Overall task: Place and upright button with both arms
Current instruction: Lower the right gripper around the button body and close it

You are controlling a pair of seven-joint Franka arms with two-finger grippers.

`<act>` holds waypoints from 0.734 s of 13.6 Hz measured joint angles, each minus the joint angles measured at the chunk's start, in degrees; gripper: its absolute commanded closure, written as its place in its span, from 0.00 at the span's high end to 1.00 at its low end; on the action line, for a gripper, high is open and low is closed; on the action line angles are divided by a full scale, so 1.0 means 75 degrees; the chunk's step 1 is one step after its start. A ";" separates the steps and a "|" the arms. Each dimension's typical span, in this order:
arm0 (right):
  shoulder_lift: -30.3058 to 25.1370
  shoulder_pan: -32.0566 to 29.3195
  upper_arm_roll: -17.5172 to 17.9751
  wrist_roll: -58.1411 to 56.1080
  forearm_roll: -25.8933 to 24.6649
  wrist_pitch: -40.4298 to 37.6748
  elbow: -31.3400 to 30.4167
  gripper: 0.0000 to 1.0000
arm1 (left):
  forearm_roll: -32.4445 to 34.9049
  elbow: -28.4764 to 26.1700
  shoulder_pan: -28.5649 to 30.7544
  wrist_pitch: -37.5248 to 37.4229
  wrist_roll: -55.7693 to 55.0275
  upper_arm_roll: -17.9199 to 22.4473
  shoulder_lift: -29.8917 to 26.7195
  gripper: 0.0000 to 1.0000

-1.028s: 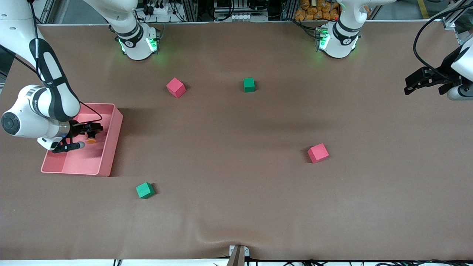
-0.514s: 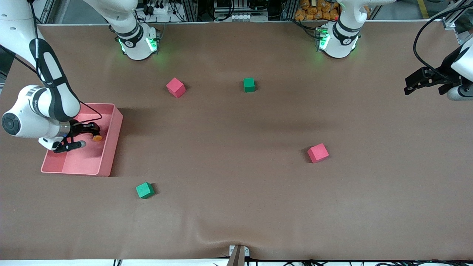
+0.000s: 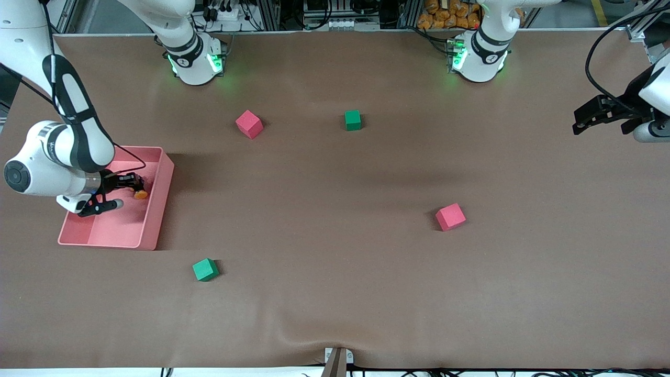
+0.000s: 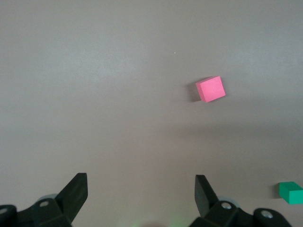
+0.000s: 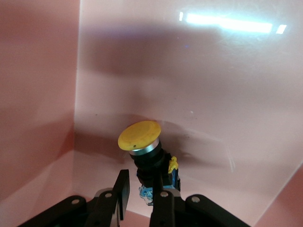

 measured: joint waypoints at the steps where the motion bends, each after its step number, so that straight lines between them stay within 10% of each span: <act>1: 0.0000 0.0041 0.0013 0.0000 0.0081 -0.0002 0.0000 0.28 | 0.0000 0.0000 0.0000 0.0000 0.0000 0.0000 0.0000 1.00; 10: 0.0023 0.0259 0.0049 0.0008 0.0394 -0.0006 0.0027 0.42 | 0.0000 -0.0002 0.0000 0.0000 0.0000 0.0000 0.0020 1.00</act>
